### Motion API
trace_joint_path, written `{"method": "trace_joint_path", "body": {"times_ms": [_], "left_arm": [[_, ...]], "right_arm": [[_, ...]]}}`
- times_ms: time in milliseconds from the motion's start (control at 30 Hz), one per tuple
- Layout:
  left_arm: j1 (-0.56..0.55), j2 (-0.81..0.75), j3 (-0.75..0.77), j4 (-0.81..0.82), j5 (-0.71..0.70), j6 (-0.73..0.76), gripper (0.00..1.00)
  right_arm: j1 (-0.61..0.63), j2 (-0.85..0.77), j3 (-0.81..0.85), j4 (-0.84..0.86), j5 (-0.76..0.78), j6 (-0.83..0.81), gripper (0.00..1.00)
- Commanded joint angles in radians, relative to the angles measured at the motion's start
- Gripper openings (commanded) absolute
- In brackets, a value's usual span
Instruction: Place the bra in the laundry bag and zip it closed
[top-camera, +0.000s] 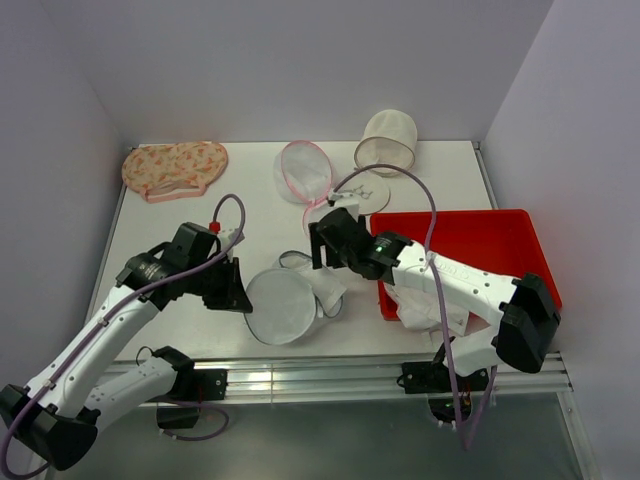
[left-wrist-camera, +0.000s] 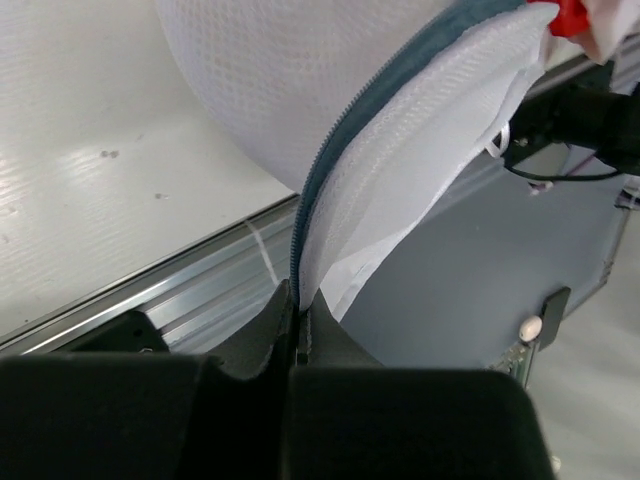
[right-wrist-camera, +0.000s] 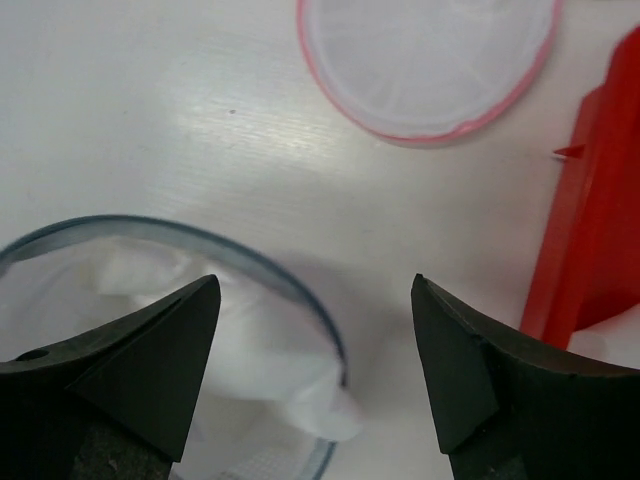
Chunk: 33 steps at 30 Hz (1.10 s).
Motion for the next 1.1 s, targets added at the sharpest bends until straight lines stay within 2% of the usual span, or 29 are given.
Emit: {"method": "trace_joint_path", "body": {"times_ms": [0, 167, 667, 1067], "left_arm": [[0.023, -0.03, -0.036, 0.002, -0.053, 0.014, 0.0], [0.035, -0.056, -0.102, 0.006, -0.067, 0.0, 0.0], [0.049, -0.042, -0.125, 0.008, -0.058, -0.007, 0.0], [0.055, -0.018, -0.123, 0.015, -0.05, -0.004, 0.0]], "right_arm": [[-0.075, -0.067, -0.046, 0.038, -0.027, 0.044, 0.84], [-0.116, -0.072, -0.118, 0.093, -0.091, 0.051, 0.81], [-0.113, -0.089, -0.225, 0.283, -0.363, 0.038, 0.77], [-0.077, -0.162, -0.261, 0.34, -0.424, 0.058, 0.76]]}}
